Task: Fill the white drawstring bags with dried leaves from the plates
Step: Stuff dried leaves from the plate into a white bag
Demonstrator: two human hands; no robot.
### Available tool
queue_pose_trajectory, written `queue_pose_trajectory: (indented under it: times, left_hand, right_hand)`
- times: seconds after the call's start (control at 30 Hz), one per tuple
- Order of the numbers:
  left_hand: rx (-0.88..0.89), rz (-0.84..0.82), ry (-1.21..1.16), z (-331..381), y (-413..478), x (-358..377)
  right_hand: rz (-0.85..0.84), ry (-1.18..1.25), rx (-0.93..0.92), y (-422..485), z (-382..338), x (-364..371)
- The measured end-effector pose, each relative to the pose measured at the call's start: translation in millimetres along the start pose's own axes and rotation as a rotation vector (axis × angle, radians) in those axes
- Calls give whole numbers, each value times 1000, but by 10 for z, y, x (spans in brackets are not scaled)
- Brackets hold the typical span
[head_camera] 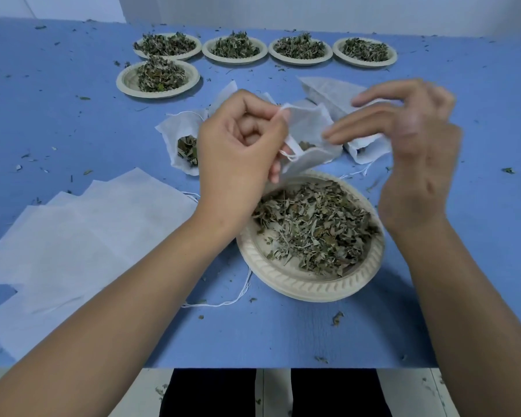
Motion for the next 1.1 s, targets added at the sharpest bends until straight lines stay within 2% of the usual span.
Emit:
queue_pose_trajectory:
  times: [0.03,0.07,0.1,0.2,0.23,0.3,0.37,0.53,0.7,0.83,0.97,1.1]
  left_hand:
    - [-20,54,8,-11,23,-32]
    - [-41,106,9,-22,43,-57]
    - [-56,151,7,-29,61,-77]
    - [-57,198,13,-31,82,-89]
    - [-51,189,11,-29,79,-83]
    - [-37,160,3,-21,66,-65]
    - [-27,134,1,-15,50,-48]
    - [-24,106,-2,-11,43,-40]
    - [-30,107,2,-6,45,-41]
    - [-25,120,5,-3,57,-57]
    - [-35,122,11,-14,63,-66]
    - [-64,45,47,-58,64,-56]
  right_hand:
    - [58,2,3,7,10,-53]
    - [32,-3,0,7,21,-64]
    - [-90,5,-2,8,17,-29]
    - [-673,-6,95,-62,-39,231]
    - [-803,-51,119,-106,-36,304]
    - [-931,-98,111,-170,-30,389]
    - [-977,-97,87,-189,-58,420]
    - [-970,-102,59,-195,-86,471]
    - [-840,-42,68,-167,-90,437]
    - [-653,153,163,-64,-60,274]
    - [-539,380,208,-2,-35,159]
    - [-384,585,225,26,-21,100]
Point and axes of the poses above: each hand's wrist, its own y-axis towards the middle knuckle, its own x-axis out of the palm, z = x × y, the point moved 3 cm from there along y, towards the middle knuckle, and after that the axes turned 14 degrees about x, right-handed, at the moved point
